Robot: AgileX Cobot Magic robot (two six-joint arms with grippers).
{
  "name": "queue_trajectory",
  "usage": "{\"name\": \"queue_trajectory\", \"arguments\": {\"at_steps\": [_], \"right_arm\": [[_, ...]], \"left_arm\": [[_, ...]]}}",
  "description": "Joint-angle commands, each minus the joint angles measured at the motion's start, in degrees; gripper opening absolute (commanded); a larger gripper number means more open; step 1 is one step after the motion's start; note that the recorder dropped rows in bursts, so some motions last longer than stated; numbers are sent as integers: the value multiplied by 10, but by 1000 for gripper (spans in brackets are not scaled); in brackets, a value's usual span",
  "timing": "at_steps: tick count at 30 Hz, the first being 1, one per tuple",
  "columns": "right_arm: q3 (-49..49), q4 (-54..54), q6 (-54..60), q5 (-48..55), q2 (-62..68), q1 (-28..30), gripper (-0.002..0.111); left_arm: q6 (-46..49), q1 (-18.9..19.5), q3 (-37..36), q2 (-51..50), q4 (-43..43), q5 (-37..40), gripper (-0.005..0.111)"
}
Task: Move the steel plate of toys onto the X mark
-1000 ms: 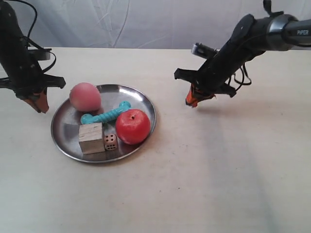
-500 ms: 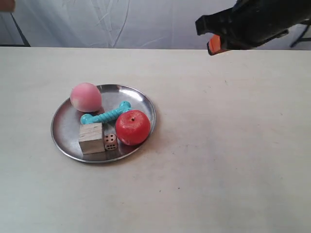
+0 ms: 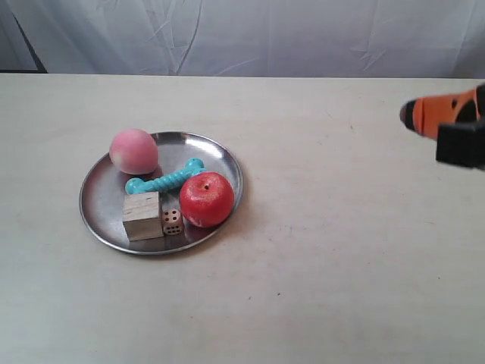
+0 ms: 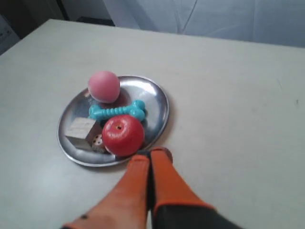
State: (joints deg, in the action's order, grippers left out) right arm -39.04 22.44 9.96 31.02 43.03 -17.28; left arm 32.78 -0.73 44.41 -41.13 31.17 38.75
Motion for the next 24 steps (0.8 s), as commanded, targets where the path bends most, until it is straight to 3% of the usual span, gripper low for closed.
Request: {"name": "queue_trajectory", "arguments": {"at_steps": [1,12,17,24], "right_arm": [[28,-1,-8,54,-35,0,0],[28,-1,-8,104,-51,3,0],[46,-14,12,57,-138,98,0],[174,-14,12,-62,-299,211,0]], "left_arm": [[3,0,-32,21,-41,21,0],[3,0,-32,21,-48,32,0],[3,0,-32,21,-44,32,0],[3,0,-32,21,-46,32,0]]}}
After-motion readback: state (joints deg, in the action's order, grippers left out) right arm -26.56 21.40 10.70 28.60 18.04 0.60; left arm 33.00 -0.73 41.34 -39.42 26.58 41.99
